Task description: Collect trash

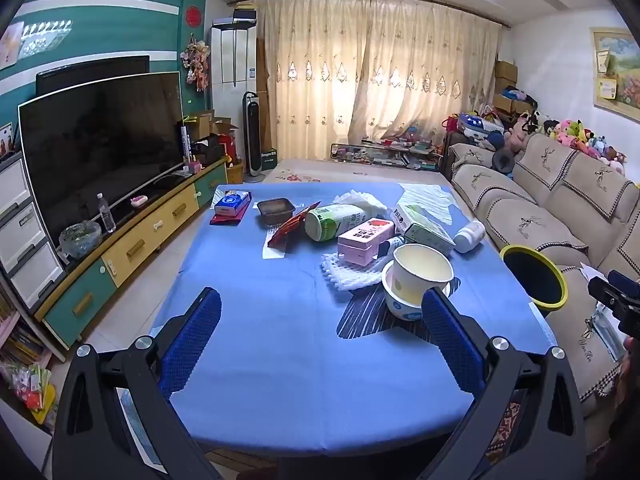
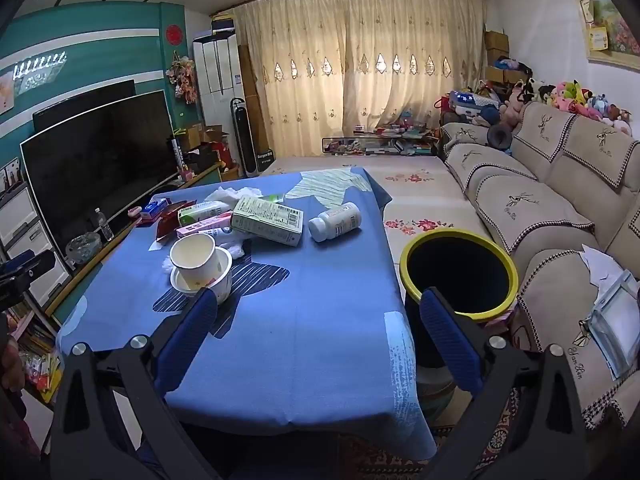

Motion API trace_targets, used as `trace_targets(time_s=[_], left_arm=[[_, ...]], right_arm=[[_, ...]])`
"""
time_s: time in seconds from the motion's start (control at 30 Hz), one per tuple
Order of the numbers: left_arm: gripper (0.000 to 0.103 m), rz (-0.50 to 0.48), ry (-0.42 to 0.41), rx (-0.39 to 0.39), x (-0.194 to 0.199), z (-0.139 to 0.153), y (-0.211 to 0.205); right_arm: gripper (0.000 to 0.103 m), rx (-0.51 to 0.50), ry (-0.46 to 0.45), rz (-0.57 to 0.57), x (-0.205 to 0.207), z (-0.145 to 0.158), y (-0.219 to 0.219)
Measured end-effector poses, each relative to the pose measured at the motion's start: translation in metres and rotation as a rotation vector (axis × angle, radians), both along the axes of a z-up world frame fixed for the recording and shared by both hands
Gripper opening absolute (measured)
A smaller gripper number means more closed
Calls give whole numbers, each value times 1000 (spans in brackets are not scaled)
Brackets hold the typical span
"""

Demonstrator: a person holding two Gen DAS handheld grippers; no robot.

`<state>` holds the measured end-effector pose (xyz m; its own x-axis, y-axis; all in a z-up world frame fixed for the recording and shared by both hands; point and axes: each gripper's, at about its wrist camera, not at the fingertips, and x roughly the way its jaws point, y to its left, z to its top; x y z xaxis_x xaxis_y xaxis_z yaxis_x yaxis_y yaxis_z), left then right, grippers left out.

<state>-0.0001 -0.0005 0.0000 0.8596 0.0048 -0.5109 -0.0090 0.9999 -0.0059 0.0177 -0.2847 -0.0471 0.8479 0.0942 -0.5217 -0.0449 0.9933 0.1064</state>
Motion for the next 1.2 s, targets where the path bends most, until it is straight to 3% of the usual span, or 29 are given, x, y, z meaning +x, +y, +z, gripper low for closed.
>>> trace_targets(time_s=[1.2], left_arm=[[99,-13,26,-22,5,-9,-7]], right_arm=[[97,11,19,1,6,-6,-1]])
